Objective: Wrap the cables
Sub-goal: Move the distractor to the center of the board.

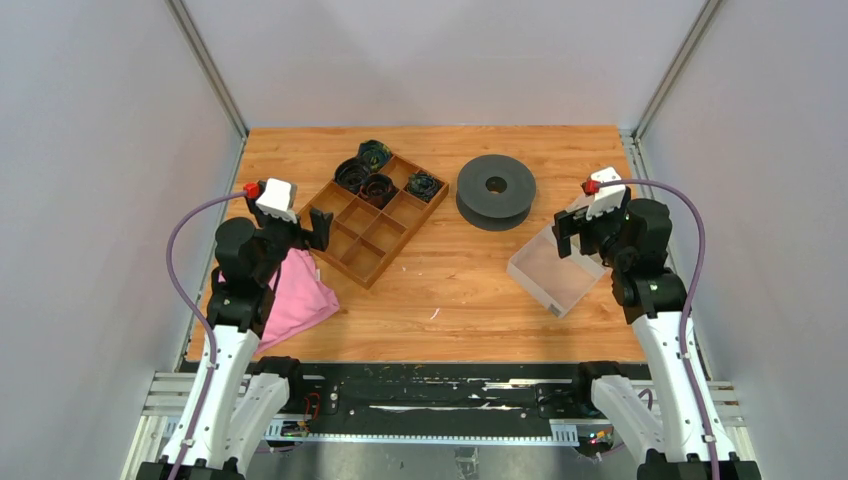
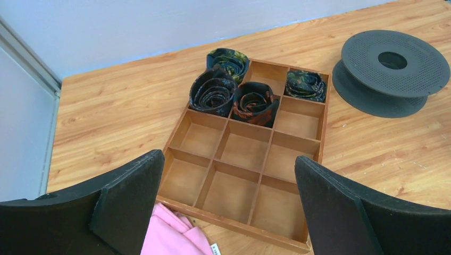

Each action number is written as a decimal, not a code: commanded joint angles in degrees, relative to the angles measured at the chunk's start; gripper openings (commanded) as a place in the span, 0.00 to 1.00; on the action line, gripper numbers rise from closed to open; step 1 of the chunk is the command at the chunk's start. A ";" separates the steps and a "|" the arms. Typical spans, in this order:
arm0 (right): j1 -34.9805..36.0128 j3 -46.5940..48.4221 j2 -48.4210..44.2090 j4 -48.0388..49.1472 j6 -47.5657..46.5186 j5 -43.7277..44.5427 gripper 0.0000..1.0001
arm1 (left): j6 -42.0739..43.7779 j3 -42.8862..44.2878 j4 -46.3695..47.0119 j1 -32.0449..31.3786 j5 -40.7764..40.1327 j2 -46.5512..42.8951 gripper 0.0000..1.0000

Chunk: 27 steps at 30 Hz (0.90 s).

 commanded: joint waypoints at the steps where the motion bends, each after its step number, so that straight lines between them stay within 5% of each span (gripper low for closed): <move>1: -1.01 -0.96 -1.25 1.33 -0.34 -1.27 0.93 | 0.06 -0.36 2.37 0.83 0.73 -0.87 0.98; 18: -1.05 -1.47 -2.77 1.44 -0.27 -0.34 0.94 | 2.47 -0.95 1.33 0.87 5.08 0.19 0.98; 27: -1.05 -1.76 -2.12 1.49 -0.31 -1.26 0.94 | 9.20 3.66 -4.86 0.53 12.78 10.81 0.98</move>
